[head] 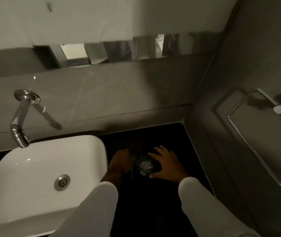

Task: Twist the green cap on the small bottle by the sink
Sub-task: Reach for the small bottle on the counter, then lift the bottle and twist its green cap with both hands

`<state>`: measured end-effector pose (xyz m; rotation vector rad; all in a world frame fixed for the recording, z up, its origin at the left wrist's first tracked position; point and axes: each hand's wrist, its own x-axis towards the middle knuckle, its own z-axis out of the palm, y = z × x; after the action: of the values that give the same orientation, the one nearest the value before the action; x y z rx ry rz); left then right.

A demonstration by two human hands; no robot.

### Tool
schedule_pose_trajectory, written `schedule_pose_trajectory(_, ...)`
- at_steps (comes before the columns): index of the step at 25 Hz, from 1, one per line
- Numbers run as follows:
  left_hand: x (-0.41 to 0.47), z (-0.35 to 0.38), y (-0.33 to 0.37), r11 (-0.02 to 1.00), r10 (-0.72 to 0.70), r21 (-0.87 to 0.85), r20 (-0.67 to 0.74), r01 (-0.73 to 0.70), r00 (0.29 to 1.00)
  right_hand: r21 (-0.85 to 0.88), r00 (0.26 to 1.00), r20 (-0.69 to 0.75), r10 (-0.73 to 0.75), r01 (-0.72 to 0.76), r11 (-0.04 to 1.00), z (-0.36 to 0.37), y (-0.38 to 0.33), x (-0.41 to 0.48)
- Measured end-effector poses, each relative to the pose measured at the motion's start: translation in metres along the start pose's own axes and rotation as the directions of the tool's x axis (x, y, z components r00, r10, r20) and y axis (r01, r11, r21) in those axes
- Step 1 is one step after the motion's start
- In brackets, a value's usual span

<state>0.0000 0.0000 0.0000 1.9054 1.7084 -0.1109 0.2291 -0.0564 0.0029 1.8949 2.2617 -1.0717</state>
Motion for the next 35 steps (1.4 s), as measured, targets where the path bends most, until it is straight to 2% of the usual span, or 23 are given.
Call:
schedule_pose_trajectory(4,0.018,0.024,-0.003,0.983,-0.135,-0.122,0.006,0.135,0.991,0.23,1.0,-0.021,0.005,0.0,0.973,0.015,-0.004,0.012)
schedule_pose_trajectory(9,0.028,0.037,-0.005,0.964,-0.22,-0.154,-0.005,0.217,0.975,0.281,0.996,-0.087,0.028,-0.003,0.96,0.026,-0.003,0.026)
schedule_pose_trajectory(12,0.028,0.02,-0.004,0.96,-0.244,-0.148,-0.03,0.237,0.969,0.304,0.992,-0.119,0.035,0.003,0.953,0.021,-0.002,0.036)
schedule_pose_trajectory(14,0.03,-0.007,0.002,0.969,-0.216,-0.164,-0.176,0.187,0.961,0.272,0.995,-0.094,0.04,-0.013,0.962,0.011,0.0,0.044)
schedule_pose_trajectory(16,0.028,-0.04,0.011,0.959,-0.15,-0.282,-0.39,0.037,0.909,0.251,0.998,-0.008,0.067,-0.063,0.966,0.0,0.001,0.053)
schedule_pose_trajectory(17,0.025,-0.055,0.018,0.921,-0.125,-0.383,-0.476,-0.077,0.871,0.243,0.996,0.031,0.088,-0.093,0.966,-0.005,0.001,0.056)
schedule_pose_trajectory(19,0.016,-0.078,0.031,0.78,-0.094,-0.544,-0.592,-0.311,0.8,0.216,0.99,0.076,0.121,-0.135,0.967,-0.01,-0.001,0.061)
schedule_pose_trajectory(21,0.008,-0.086,0.041,0.656,-0.061,-0.586,-0.67,-0.476,0.74,0.198,0.989,0.073,0.132,-0.144,0.97,-0.011,-0.002,0.063)
schedule_pose_trajectory(22,0.005,-0.085,0.044,0.631,-0.044,-0.58,-0.689,-0.515,0.723,0.2,0.989,0.062,0.133,-0.143,0.969,-0.011,-0.003,0.064)
schedule_pose_trajectory(24,0.004,-0.079,0.046,0.64,-0.022,-0.567,-0.688,-0.519,0.725,0.197,0.99,0.048,0.135,-0.142,0.97,-0.012,-0.004,0.064)
schedule_pose_trajectory(29,0.009,-0.058,0.044,0.705,-0.023,-0.564,-0.624,-0.43,0.781,0.199,0.989,0.064,0.137,-0.147,0.969,-0.01,-0.002,0.064)
schedule_pose_trajectory(32,0.007,-0.047,0.046,0.712,0.008,-0.545,-0.625,-0.443,0.781,0.209,0.986,0.079,0.147,-0.16,0.965,-0.01,0.0,0.064)
schedule_pose_trajectory(35,0.001,-0.049,0.049,0.699,-0.033,-0.56,-0.646,-0.444,0.763,0.198,0.984,0.09,0.154,-0.169,0.965,-0.009,0.001,0.064)
